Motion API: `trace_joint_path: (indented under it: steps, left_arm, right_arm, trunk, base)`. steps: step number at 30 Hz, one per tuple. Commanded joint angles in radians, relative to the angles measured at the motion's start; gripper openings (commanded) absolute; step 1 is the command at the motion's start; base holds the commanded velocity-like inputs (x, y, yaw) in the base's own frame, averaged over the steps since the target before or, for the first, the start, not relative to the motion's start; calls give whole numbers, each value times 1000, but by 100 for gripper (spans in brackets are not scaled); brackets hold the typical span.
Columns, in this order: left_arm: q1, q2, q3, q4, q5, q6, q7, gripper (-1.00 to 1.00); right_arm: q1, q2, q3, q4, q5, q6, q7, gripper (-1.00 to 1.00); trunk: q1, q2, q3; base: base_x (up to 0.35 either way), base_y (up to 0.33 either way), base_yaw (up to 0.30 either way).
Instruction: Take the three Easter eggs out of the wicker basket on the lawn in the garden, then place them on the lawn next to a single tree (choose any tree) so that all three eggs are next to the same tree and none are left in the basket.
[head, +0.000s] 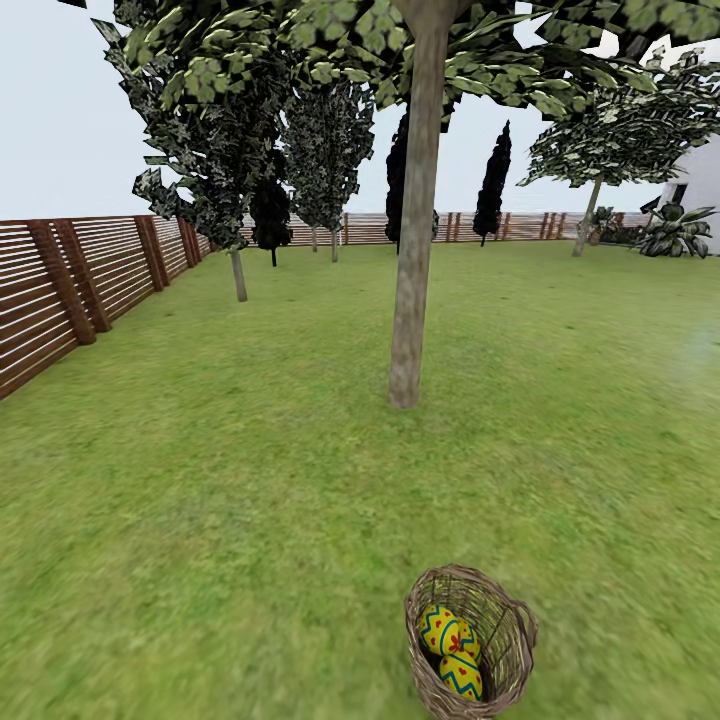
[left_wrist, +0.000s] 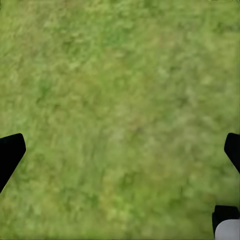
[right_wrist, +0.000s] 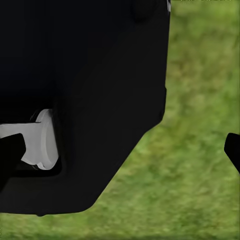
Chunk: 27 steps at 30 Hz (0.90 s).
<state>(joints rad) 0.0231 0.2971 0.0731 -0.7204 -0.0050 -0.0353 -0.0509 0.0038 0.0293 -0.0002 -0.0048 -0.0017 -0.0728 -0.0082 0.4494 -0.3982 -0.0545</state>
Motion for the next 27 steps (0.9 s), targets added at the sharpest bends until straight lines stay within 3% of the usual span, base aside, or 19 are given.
trace_joint_path:
  steps: [1,27]
  left_arm:
    - [1,0,7,-3,-1,0,-8,100]
    - [1,-1,13,7,-13,-1,-11,100]
  right_arm:
    - [0,1,-1,-1,-1,-4,-1,100]
    - [0,0,-10,-2,-3,-8,-1,100]
  trunk:
    - [1,-2,-2]
    - [1,-2,-2]
  base:
    - [0,0,0]
    - [0,0,0]
